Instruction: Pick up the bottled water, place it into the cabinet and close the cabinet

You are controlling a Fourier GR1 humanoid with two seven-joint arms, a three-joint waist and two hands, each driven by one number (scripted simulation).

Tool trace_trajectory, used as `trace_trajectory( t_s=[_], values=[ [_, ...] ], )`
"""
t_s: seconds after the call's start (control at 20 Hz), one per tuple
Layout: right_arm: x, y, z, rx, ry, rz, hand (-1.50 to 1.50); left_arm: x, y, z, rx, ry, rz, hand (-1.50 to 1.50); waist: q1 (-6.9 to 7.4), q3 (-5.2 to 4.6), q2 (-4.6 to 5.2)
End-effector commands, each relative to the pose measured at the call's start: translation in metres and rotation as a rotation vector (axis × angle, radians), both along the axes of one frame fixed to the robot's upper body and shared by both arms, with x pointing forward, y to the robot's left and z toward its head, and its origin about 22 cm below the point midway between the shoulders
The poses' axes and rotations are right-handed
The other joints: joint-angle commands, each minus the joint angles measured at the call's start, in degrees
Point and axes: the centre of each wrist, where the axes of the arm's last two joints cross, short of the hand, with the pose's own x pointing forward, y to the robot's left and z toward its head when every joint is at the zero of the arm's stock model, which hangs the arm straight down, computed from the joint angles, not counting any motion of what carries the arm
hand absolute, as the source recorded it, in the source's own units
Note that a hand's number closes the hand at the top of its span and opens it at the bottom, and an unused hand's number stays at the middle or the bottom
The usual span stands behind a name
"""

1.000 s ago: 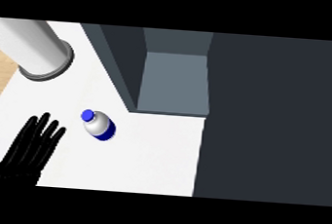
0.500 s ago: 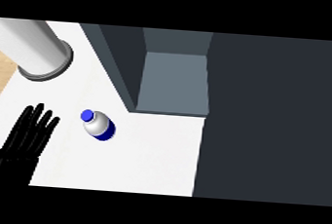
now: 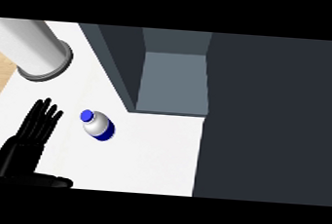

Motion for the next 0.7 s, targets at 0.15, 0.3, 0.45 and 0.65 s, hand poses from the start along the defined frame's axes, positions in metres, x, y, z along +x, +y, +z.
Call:
trace_trajectory(
  t_s=[0.15,0.3,0.45,0.65],
  values=[
    [-0.004,0.017,-0.014,-0.008,-0.005,0.014,-1.5,0.039,0.011,-0.033,0.004,0.046,-0.002,-1.5,-0.35,-0.02,0.03],
    [0.001,-0.012,-0.006,-0.006,-0.007,0.009,-1.5,0.034,0.012,-0.044,0.006,0.069,-0.008,-1.5,0.02,0.0,0.02],
    [-0.001,0.001,-0.015,0.0,0.003,0.015,-1.5,0.032,0.022,-0.06,-0.016,0.109,-0.007,-1.5,0.01,-0.01,0.01],
    [-0.003,-0.001,-0.012,-0.007,0.001,0.027,-1.5,0.062,0.025,-0.079,-0.058,0.146,0.025,-1.5,-0.48,-0.05,0.16]
  ],
)
